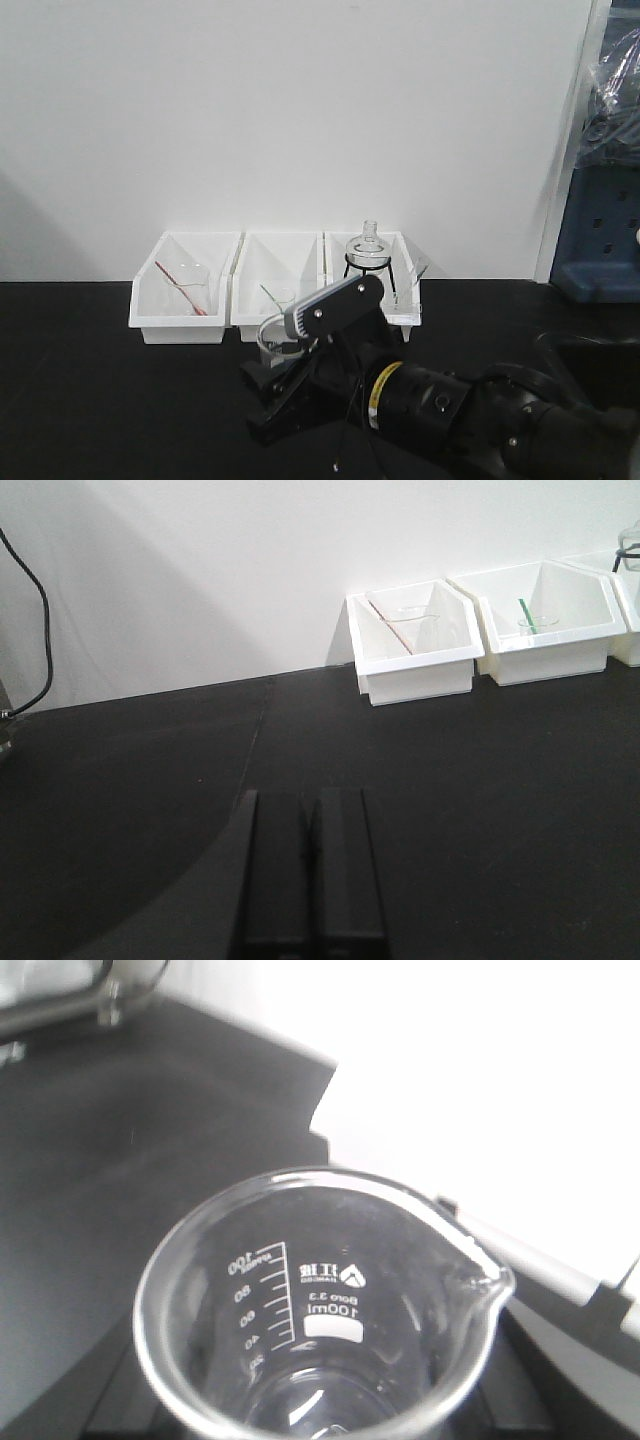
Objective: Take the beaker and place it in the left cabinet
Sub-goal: 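Lift the beaker with the right gripper away from the bench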
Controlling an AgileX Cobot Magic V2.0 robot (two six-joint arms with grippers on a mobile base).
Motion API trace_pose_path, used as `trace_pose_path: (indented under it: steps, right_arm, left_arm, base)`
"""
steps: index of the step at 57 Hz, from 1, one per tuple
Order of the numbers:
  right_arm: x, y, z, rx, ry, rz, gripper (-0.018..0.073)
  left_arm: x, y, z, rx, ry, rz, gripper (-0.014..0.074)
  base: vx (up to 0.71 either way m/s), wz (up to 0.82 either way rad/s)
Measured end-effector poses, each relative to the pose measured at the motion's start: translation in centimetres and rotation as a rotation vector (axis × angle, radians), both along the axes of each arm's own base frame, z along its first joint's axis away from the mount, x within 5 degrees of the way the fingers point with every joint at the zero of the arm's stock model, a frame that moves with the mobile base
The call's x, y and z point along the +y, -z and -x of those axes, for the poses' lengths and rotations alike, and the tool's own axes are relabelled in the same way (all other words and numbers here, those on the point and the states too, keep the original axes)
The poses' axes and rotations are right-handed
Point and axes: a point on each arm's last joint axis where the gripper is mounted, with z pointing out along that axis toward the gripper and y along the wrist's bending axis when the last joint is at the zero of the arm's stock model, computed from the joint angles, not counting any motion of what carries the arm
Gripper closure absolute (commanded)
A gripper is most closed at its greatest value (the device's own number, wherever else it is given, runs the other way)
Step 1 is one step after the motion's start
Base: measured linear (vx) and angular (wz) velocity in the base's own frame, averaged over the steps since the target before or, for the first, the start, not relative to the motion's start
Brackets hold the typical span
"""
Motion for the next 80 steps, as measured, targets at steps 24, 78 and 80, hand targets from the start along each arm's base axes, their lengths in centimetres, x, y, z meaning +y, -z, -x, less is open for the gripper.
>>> trace_pose_path:
  steps: [24, 78, 80]
  right_arm:
    - [-0.2, -1.8, -0.2, -0.015, 0.027, 0.0, 0.0568]
    - [-0.2, -1.8, -0.2, -0.013, 0.028, 0.003, 0.0568]
    - [-0.2, -1.8, -0.2, -0.013, 0.028, 0.003, 0.0568]
  left_arm:
    - [0.0, 0.0, 0.0, 0.0, 0.0, 0.0, 0.0603]
    - [0.0, 0.0, 0.0, 0.0, 0.0, 0.0, 0.0603]
    - [0.0, 0.0, 0.0, 0.0, 0.0, 0.0, 0.0603]
  base:
    - [0.0, 0.0]
    - [0.0, 0.01]
    - [-0.02, 0.07]
